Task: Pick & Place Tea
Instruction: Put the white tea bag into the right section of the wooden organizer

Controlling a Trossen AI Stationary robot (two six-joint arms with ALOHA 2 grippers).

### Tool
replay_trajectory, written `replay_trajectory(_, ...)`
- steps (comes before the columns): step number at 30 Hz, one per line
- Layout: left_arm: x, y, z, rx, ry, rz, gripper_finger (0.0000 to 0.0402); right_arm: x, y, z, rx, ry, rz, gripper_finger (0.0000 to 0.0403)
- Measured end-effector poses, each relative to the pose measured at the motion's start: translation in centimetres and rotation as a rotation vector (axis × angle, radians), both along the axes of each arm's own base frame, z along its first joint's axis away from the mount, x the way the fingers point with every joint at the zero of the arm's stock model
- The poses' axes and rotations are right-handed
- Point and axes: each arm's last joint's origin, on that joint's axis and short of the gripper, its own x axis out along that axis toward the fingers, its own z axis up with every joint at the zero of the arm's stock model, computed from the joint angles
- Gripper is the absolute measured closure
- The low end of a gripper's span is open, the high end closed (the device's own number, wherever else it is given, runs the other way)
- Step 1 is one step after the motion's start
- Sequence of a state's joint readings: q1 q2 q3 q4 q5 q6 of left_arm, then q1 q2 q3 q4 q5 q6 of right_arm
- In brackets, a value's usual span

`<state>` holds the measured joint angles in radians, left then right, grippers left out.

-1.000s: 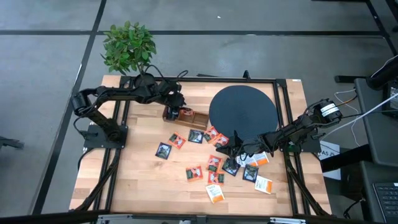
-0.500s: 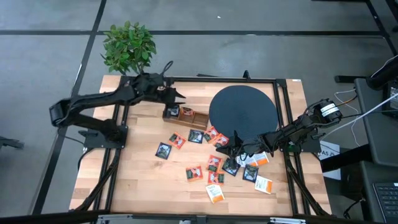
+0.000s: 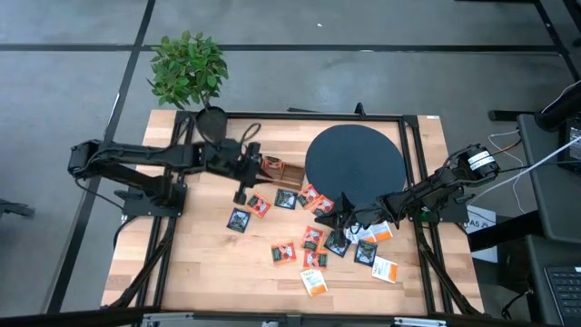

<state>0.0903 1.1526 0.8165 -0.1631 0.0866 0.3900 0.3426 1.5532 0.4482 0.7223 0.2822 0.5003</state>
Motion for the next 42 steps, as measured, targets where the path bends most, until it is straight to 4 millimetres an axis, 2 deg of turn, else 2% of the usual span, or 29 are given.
replay_trajectory(4, 0.1, -1.8, -0.4, -0.024, 0.032, 0.003, 0.0397, 0.6, 0.6, 0.7, 0.06, -0.01, 0.06, 0.0397)
replay_trajectory(7, 0.3, -2.9, -0.8, -0.057, 0.059, -0.02, 0.0399, 1.0, 1.2, 1.2, 0.022, -0.001, 0.092, 0.0398)
replay_trajectory(12, 1.1, -4.0, -2.1, -0.092, 0.12, -0.035, 0.0399, 1.8, 2.3, 1.9, 0.029, 0.13, 0.094, 0.0398)
replay_trajectory(16, 2.1, -4.7, -3.6, -0.104, 0.17, -0.046, 0.0399, 2.3, 3.6, 2.9, 0.029, 0.222, 0.171, 0.0399)
replay_trajectory(21, 3.5, -5.6, -5.6, -0.147, 0.216, -0.081, 0.0398, 2.2, 4.7, 3.6, 0.076, 0.312, 0.223, 0.0399)
replay_trajectory(26, 4.5, -6.6, -7.1, -0.19, 0.234, -0.171, 0.04, 1.0, 4.9, 4.1, 0.135, 0.412, 0.211, 0.0399)
replay_trajectory(34, 5.5, -6.8, -9.0, -0.19, 0.268, -0.169, 0.0399, -2.3, 4.3, 5.2, 0.081, 0.583, 0.172, 0.0399)
replay_trajectory(42, 5.7, -6.8, -9.5, -0.19, 0.28, -0.167, 0.04, -5.3, 3.9, 6.1, 0.085, 0.656, 0.172, 0.04)
